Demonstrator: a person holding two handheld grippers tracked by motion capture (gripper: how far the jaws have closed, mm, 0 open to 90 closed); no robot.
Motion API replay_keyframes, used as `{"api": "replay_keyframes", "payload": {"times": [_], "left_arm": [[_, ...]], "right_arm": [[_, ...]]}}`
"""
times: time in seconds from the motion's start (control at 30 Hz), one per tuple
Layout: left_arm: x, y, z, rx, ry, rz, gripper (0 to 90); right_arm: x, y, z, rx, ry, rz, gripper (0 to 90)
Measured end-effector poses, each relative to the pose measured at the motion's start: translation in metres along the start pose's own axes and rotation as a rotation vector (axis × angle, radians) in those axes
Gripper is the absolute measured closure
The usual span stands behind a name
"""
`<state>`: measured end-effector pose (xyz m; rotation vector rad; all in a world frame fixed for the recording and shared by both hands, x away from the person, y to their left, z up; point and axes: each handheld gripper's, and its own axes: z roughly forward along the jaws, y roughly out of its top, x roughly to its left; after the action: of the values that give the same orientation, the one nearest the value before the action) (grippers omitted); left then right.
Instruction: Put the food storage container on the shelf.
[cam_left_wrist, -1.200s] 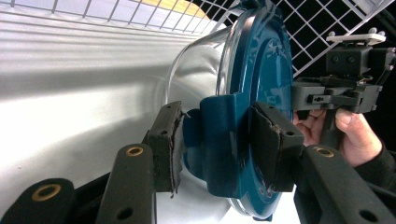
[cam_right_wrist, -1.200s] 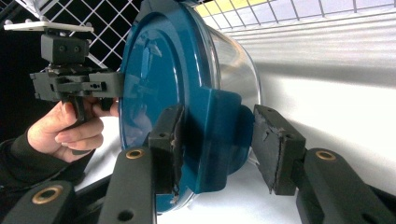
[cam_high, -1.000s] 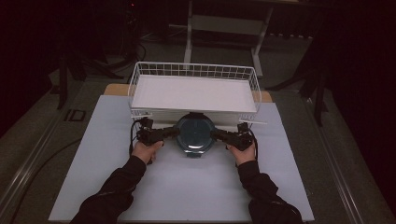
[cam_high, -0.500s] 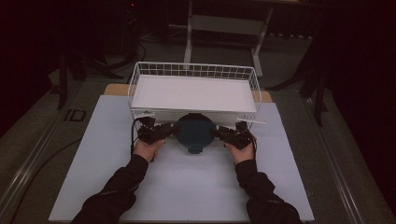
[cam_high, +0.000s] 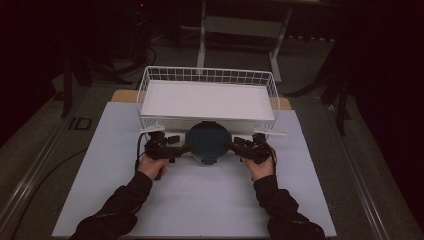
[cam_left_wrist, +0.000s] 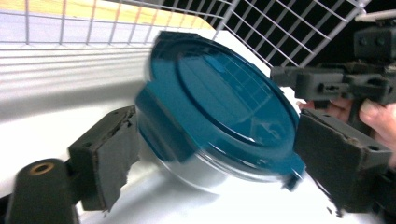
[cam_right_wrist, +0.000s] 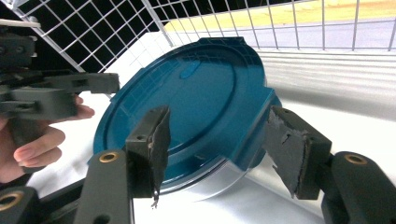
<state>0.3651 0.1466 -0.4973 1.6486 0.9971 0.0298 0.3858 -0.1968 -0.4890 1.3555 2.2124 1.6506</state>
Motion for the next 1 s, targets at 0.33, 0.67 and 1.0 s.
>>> {"api": "replay_keyframes", "payload": {"times": [0.33, 0.67, 1.0], "left_arm": [[-0.033, -0.016, -0.025, 0.033, -0.050, 0.048, 1.0], [-0.056, -0.029, -0.047, 0.026, -0.022, 0.097, 1.0], [-0.060, -0.048, -0.059, 0.023, 0.002, 0.122, 1.0]], "right_arm": [[0.019, -0.008, -0.014, 0.017, 0.015, -0.024, 40.5], [0.047, -0.025, -0.016, 0.062, 0.053, -0.049, 51.4], [0.065, -0.041, -0.004, 0.129, 0.087, -0.057, 84.6]]}}
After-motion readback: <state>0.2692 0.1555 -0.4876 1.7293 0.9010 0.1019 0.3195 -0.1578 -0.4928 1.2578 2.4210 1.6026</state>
